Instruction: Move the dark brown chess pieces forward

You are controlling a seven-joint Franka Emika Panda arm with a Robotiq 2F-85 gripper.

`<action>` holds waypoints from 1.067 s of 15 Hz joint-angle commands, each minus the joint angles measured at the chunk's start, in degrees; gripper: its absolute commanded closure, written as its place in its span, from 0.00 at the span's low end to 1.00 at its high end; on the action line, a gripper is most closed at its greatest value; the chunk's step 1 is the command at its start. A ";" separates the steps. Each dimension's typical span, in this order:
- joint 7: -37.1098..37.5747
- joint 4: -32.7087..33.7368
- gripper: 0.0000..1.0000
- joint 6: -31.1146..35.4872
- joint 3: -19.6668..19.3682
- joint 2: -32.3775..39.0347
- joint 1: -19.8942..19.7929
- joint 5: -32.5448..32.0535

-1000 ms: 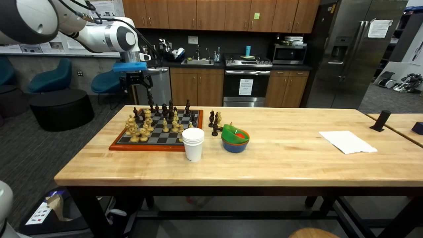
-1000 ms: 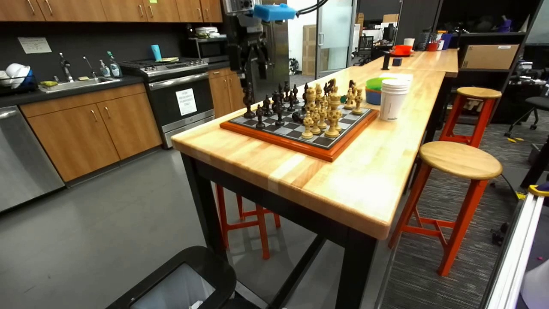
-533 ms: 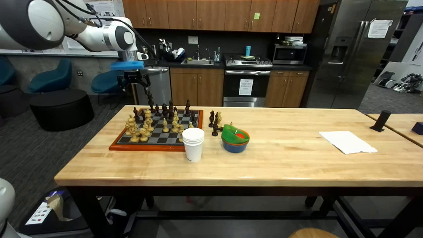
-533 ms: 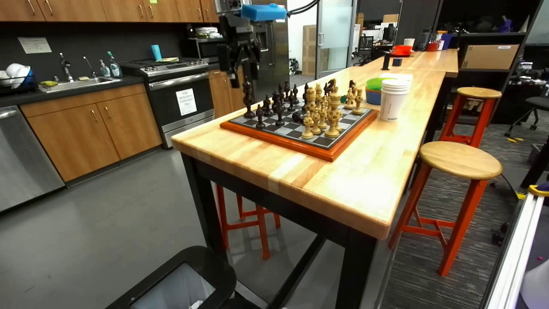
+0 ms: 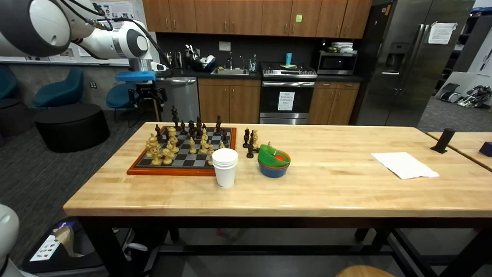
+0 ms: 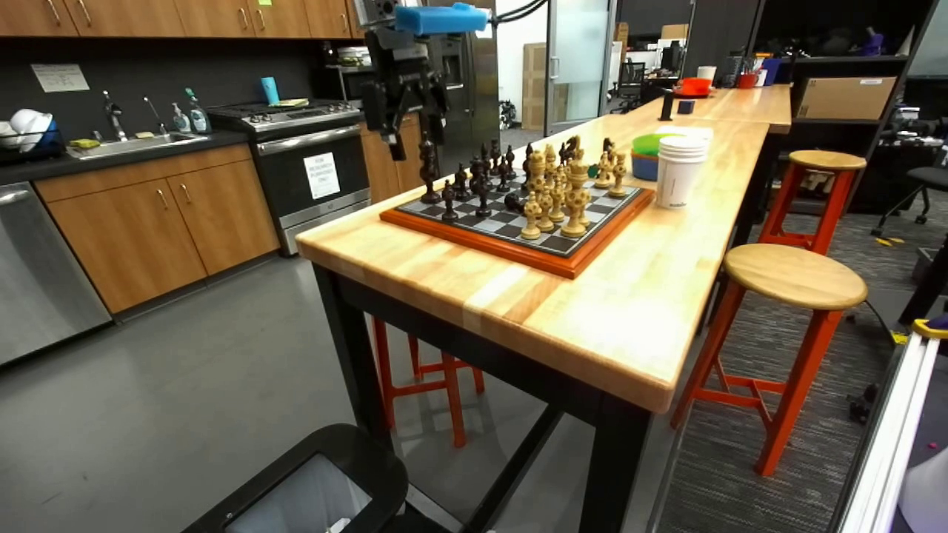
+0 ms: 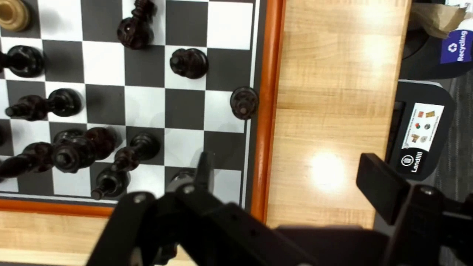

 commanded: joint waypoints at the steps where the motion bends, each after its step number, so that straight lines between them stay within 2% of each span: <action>1: 2.77 -2.31 0.05 -0.50 0.17 -1.62 0.58 0.17; 4: 2.61 -3.35 0.08 0.41 0.13 -1.39 0.49 -0.06; 9: 1.61 -5.35 0.07 2.03 0.17 -1.15 -0.43 0.57; 16: 0.51 -8.05 0.14 5.23 0.15 -0.80 -1.92 1.28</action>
